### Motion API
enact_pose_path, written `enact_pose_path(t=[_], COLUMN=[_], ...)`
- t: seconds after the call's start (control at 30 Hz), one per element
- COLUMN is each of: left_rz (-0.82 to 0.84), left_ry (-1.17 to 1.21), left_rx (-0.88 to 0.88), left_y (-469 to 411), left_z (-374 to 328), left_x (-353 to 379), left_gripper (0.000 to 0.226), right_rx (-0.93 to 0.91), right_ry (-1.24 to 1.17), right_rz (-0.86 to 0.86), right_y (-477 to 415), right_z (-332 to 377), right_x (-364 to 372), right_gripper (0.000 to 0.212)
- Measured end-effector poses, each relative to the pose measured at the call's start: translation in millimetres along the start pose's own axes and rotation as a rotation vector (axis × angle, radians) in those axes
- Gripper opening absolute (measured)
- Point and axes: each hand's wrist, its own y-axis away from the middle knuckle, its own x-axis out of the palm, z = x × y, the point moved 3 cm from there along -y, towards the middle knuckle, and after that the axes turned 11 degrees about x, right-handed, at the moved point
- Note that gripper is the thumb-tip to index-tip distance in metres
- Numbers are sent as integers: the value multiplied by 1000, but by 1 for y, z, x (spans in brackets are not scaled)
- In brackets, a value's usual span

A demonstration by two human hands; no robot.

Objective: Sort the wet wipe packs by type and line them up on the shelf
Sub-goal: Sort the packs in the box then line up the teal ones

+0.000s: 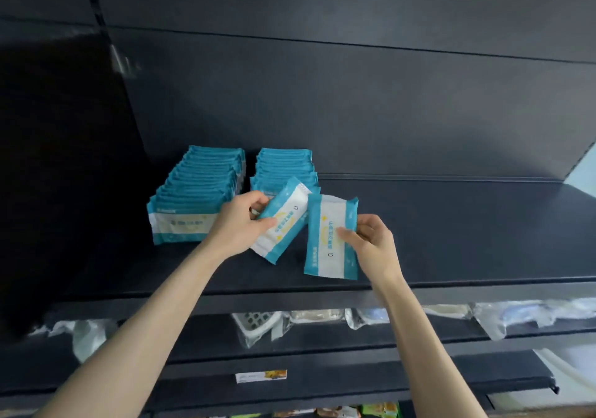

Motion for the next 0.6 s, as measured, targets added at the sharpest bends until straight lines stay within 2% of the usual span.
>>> enact_pose_path(t=[0.07,0.2,0.27,0.33,0.4,0.5,0.6], left_rz=[19,30,-16,-93,-176,-219,-211], left_ry=[15,142,224,336,331,235,180], left_rx=[-41,-78,-132,-180,-155,-67,-51], left_y=[-10,-16,-17,-18,-19,-25,-35], left_z=[3,10,14,17,17,18,21], left_x=[-1,1,2,4,3,-3,-11], left_gripper=[27,68,59,35,17,9,7], right_rx=[-20,8,21,21,39,53,15], right_ry=[-38,-143,-180,-190,-203,-210,-173], right_rz=[9,55,79,87,82,29,-44], right_y=[-11,-26,-33,-39,-45,-52,-55], right_z=[3,3,3,5,5,4,3], right_x=[3,7,7,7,7,6,4], right_gripper=[27,55,56,42,30,18,9])
